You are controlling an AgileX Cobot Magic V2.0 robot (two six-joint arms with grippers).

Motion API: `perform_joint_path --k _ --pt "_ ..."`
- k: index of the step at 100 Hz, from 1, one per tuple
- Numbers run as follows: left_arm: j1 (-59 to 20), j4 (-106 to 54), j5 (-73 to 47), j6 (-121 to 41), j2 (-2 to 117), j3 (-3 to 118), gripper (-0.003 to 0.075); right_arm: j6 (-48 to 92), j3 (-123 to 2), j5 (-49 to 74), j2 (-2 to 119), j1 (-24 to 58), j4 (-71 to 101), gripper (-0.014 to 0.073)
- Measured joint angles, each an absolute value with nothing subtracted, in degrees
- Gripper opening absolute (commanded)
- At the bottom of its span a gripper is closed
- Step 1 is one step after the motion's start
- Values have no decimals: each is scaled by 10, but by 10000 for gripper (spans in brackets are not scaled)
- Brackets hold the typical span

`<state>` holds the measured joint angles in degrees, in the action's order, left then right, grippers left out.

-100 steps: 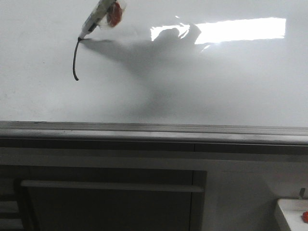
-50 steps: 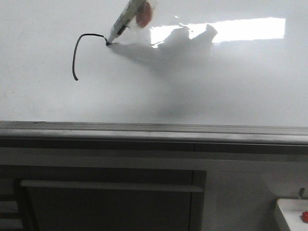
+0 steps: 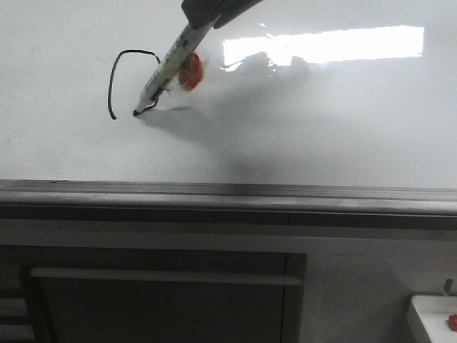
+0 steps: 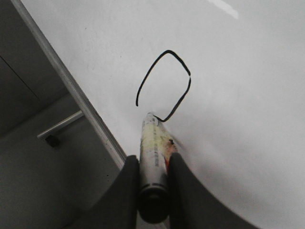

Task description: Write number 0 on whiteboard

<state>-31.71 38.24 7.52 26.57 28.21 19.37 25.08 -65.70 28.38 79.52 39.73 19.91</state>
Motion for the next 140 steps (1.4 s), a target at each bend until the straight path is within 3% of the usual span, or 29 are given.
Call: perform_joint_path --k 44,61,68,84,89,107,140 --pt "-317 395 76 266 282 194 -20 251 -686 285 825 414 204 -50" --pt "-317 409 87 266 282 194 -15 262 -683 308 785 431 193 -50" --pt "-320 421 93 266 282 194 47 264 -683 357 766 435 192 -50" --pt "-354 453 115 266 299 194 393 266 -683 448 755 440 189 -50" --pt "-370 458 116 266 315 194 434 266 -683 456 755 440 189 -50" --pt "-414 521 110 266 401 194 383 268 -683 452 755 448 186 -50" --pt "-419 584 132 266 551 194 296 270 -683 424 755 502 186 -50"
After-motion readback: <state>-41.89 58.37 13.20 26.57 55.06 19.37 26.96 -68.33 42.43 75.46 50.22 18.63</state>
